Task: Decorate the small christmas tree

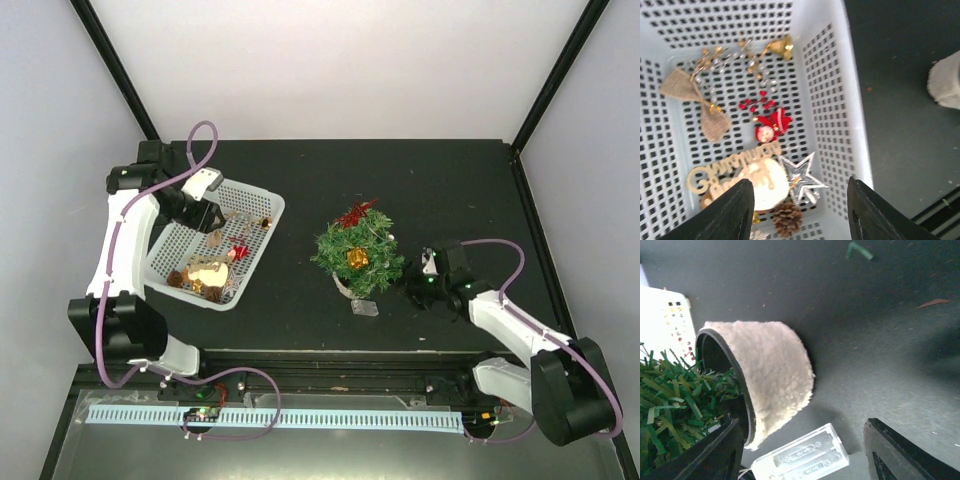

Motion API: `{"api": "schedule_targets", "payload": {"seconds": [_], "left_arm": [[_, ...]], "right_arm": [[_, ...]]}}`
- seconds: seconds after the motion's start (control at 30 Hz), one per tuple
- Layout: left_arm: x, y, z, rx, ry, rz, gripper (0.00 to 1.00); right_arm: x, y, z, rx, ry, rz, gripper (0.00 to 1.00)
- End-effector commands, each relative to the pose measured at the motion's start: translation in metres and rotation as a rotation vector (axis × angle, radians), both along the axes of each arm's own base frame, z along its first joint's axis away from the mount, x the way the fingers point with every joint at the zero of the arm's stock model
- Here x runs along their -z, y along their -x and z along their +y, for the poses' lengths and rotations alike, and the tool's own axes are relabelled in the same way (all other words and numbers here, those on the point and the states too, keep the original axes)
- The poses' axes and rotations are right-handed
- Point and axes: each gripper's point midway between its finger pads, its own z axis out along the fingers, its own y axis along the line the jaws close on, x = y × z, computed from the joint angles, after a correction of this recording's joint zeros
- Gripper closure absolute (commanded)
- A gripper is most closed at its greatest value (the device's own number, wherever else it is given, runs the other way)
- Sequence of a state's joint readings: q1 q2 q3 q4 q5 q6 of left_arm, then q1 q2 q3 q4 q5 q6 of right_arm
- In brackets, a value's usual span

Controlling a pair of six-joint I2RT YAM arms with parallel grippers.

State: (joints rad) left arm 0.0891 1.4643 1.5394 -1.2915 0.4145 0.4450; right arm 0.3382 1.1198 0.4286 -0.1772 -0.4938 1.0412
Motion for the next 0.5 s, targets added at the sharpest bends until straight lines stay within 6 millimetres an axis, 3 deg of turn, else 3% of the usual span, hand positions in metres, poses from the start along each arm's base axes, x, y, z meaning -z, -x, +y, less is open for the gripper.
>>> {"api": "schedule_targets", "payload": {"seconds": [0.0, 0.2, 0.47], "left_arm": [[0.023, -0.016, 0.033, -0.052, -0.135, 0.016, 0.47], [0.051, -0.044, 0.056, -0.105, -0.208, 0.06, 0.52], [0.093, -0.097, 0.067, -0.085, -0.239, 0.152, 0.65]], "right_arm": [[-0.01, -0.004, -0.023, 0.007, 0.147, -0.029, 0.32], [-0.029, -0.009, -0.051, 0.0, 0.349, -0.064, 0.31], [-0.04, -0.009, -0.053, -0.003, 0.362, -0.064, 0.31]]}}
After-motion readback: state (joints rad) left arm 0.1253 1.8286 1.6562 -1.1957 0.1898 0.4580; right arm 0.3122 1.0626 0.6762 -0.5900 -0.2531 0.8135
